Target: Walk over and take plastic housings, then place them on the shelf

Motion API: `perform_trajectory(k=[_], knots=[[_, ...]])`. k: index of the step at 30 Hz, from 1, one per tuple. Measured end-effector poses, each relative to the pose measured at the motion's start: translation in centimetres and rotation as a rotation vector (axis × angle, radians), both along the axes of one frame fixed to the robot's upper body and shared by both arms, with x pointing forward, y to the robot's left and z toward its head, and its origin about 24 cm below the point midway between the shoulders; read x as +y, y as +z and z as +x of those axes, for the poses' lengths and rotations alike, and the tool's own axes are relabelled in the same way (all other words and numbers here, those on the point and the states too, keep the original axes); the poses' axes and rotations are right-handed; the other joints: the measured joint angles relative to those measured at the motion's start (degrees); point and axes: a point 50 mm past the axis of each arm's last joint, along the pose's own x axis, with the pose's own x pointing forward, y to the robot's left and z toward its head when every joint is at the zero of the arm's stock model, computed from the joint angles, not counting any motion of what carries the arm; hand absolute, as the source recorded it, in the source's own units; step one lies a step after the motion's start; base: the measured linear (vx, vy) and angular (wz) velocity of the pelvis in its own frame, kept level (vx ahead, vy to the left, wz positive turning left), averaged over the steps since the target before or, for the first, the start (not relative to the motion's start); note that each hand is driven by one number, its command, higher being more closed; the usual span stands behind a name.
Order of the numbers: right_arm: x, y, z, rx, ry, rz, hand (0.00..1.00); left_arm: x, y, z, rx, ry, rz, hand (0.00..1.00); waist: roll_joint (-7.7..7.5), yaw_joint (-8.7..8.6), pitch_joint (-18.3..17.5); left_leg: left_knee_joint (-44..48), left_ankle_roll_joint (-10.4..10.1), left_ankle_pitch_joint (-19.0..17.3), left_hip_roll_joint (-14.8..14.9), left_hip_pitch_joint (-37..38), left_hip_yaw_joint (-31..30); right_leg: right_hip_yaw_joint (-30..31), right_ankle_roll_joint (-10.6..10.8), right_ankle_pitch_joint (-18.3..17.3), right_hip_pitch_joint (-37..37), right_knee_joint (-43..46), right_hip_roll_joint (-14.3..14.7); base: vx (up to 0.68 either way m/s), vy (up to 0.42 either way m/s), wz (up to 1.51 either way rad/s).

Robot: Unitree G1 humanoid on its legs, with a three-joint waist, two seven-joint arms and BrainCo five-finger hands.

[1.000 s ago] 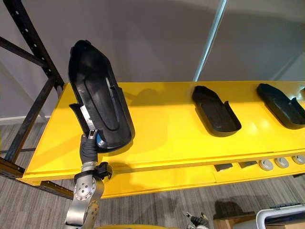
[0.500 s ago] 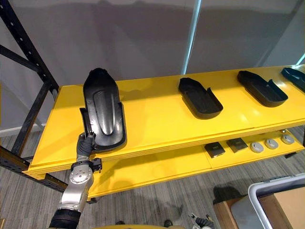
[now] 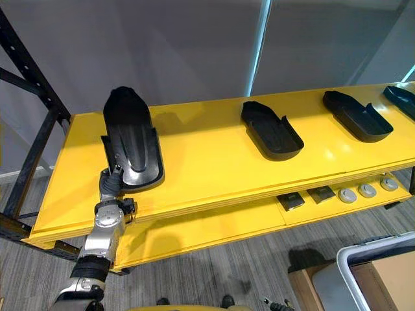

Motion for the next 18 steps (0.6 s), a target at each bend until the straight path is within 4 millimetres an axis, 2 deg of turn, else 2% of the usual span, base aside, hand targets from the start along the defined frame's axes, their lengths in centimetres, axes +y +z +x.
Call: perform_trajectory(k=[8,15,18], knots=[[0.2,-0.1,0.2,0.002,0.003,0.005,0.0,0.3,0.8,0.9,-0.018,0.037,-0.001,0.0,-0.68,-1.22,1.5,-0.01,0.09,-0.09,-0.36,0.0,-0.16,0.01,-0.16,0.11,-0.22,0.03,-0.37,-0.04,0.007,0.0],[0.1,-0.1,-0.2,0.011,-0.001,0.005,0.0,0.0,1.1,0.7,-0.05,0.075,-0.04,0.0,-0.9,-1.23,2.15,-0.03,0.1,-0.09,-0.69,-0.15,-0.17,0.02,0.02,0.22,-0.74,-0.08,-0.75,-0.04,0.009,-0.01],[0.1,-0.1,-0.3,0.014,-0.002,0.004,0.0,-0.7,1.1,0.1,-0.079,0.087,-0.068,0.0,-0.91,-0.88,2.18,-0.02,0.11,-0.09,-0.69,-0.17,-0.32,-0.14,0.07,0.24,-0.59,-0.14,-0.74,0.05,-0.002,0.02]])
